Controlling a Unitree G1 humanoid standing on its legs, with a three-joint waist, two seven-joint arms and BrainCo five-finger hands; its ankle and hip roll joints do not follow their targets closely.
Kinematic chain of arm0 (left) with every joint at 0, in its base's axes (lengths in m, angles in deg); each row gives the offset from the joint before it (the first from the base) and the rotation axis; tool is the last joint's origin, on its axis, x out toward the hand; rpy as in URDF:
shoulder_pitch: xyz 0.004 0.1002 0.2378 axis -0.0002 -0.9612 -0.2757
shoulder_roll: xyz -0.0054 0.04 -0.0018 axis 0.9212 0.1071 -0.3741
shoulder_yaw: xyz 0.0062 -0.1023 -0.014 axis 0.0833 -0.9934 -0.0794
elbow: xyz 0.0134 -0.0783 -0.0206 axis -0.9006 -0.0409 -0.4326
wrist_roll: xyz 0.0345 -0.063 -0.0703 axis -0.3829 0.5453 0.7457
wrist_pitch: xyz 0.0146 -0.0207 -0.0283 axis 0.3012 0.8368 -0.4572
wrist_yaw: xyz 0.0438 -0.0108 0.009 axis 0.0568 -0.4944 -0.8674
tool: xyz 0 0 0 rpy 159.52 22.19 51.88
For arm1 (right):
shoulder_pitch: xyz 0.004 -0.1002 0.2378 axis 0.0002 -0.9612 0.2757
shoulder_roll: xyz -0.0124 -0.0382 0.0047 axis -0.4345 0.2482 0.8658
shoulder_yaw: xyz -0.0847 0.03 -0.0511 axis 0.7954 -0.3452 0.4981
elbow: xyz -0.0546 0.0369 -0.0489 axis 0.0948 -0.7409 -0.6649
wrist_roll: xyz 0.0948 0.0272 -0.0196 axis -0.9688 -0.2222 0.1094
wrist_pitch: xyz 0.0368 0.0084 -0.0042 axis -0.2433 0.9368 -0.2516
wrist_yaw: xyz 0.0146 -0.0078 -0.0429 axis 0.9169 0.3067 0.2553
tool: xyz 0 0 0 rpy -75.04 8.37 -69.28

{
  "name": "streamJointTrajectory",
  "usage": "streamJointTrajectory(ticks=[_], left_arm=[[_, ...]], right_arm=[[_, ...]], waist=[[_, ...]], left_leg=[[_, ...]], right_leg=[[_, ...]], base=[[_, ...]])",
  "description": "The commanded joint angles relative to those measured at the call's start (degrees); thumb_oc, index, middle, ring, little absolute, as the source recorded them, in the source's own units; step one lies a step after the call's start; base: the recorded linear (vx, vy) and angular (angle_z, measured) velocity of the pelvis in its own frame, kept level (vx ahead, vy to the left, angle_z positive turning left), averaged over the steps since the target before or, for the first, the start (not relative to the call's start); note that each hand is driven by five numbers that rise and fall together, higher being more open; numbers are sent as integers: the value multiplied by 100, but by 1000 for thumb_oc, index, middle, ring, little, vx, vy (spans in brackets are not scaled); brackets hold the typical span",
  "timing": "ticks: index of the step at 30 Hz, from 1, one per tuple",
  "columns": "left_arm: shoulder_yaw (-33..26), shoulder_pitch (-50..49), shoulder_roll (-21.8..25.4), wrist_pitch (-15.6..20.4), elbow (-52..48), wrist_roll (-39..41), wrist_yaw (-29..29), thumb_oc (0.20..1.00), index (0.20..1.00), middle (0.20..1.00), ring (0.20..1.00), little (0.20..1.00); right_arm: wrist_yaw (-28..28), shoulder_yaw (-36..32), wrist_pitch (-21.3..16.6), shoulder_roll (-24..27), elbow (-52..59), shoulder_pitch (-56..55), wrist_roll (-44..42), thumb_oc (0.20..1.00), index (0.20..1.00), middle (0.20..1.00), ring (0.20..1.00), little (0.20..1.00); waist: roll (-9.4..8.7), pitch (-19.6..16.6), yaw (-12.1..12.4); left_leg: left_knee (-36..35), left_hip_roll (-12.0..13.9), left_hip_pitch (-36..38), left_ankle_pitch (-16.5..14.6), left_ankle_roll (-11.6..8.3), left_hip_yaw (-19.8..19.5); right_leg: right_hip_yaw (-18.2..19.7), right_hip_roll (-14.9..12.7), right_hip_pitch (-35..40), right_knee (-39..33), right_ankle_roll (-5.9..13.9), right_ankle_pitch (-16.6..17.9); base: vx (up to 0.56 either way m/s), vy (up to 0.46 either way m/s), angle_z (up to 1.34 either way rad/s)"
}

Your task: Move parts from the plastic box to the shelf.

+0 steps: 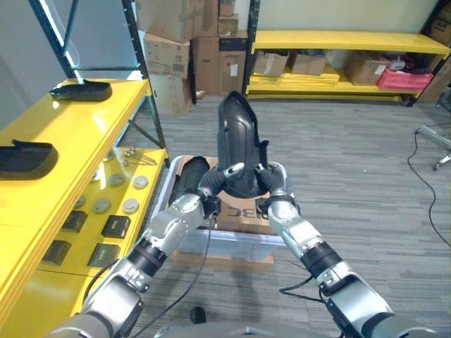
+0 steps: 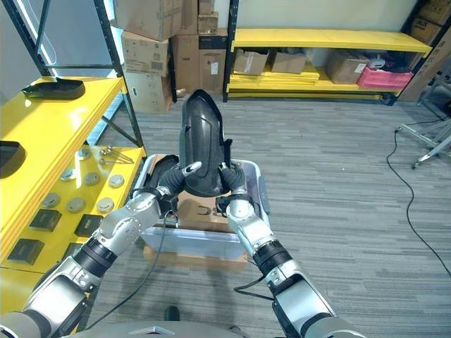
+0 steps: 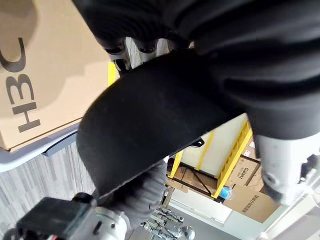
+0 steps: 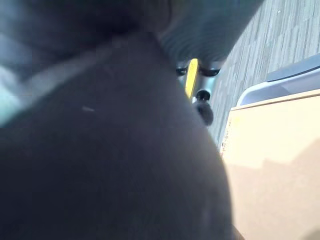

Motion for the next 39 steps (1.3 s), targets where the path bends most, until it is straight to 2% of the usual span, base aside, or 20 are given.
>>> streamJointTrajectory(ticks=[1,5,6,7,8,9,16,20,29,30,31,36,39], left_arm=[[380,622,-549,391,495,-65,-166,1000,1000,1000,1000,1000],[424,584,-496,421,508,-357,-345,1000,1000,1000,1000,1000],[463,580,-469,436,467,-532,-434,802,802,802,802,802],[467,580,-465,438,461,-538,-435,674,674,674,674,674],[498,591,-423,423,395,-772,-471,272,272,272,272,272],[515,604,-407,456,401,-910,-486,200,200,200,200,200],[631,758,-152,480,184,-1978,-708,200,200,200,200,200],[665,802,-87,341,44,-1808,-740,200,200,200,200,200],[694,784,-69,552,-144,-1443,-588,200,200,200,200,200],[695,773,-66,626,-158,-1362,-506,200,200,200,200,200],[632,752,-67,669,-174,-1329,-477,200,200,200,200,200],[482,680,-55,814,-296,-1301,-333,200,200,200,200,200],[368,662,-51,865,-305,-1280,-275,200,200,200,200,200]], right_arm=[[296,196,-332,-367,20,682,260,200,200,200,200,200],[364,278,-333,-390,104,620,328,200,200,200,200,200],[357,301,-323,-408,148,608,350,200,200,200,200,200],[357,302,-320,-408,155,606,352,200,200,200,200,200],[357,313,-299,-414,212,592,369,200,200,200,200,200],[360,318,-277,-420,235,594,384,200,200,200,200,200],[284,361,-203,-393,265,613,304,200,200,200,200,200],[269,363,-195,-395,275,600,258,200,200,200,200,200],[279,364,-142,-402,323,593,181,200,200,200,200,200],[264,367,-148,-393,322,593,125,366,366,366,366,366],[253,351,-125,-398,335,586,71,1000,1000,1000,1000,1000],[212,277,-107,-411,362,534,-128,1000,1000,1000,1000,1000],[312,204,-126,-474,334,473,-676,1000,1000,1000,1000,1000]], waist=[[-37,-280,226],[-37,-271,234],[-34,-264,237],[-35,-262,237],[-35,-255,237],[-36,-256,235],[-35,-241,245],[-26,-245,239],[-7,-235,230],[-7,-231,230],[-10,-227,235],[-22,-214,260],[-35,-208,277]], left_leg=[[19,145,473,-788,-180,22],[25,142,469,-788,-180,17],[21,140,474,-788,-181,10],[21,140,475,-788,-181,9],[17,139,480,-789,-178,7],[12,140,486,-787,-179,4],[12,141,497,-793,-181,-14],[10,149,495,-788,-187,-16],[14,144,510,-793,-188,-30],[27,143,504,-794,-193,-29],[25,143,503,-789,-193,-32],[21,139,510,-783,-194,-51],[17,141,505,-774,-201,-65]], right_leg=[[-242,177,-266,5,59,-58],[-241,179,-263,5,58,-60],[-237,180,-259,5,58,-62],[-237,180,-258,5,58,-62],[-230,182,-252,5,58,-65],[-232,180,-248,5,58,-67],[-220,191,-232,5,56,-80],[-212,189,-230,5,57,-85],[-209,183,-214,5,55,-83],[-209,182,-213,5,53,-80],[-214,180,-212,5,50,-77],[-231,176,-198,5,44,-75],[-257,171,-191,5,36,-79]], base=[[0,0,0],[0,0,0],[0,0,0],[0,0,0],[0,0,0],[0,0,0],[0,0,0],[0,0,0],[0,0,0],[0,0,0],[0,0,0],[0,0,0],[0,0,0]])
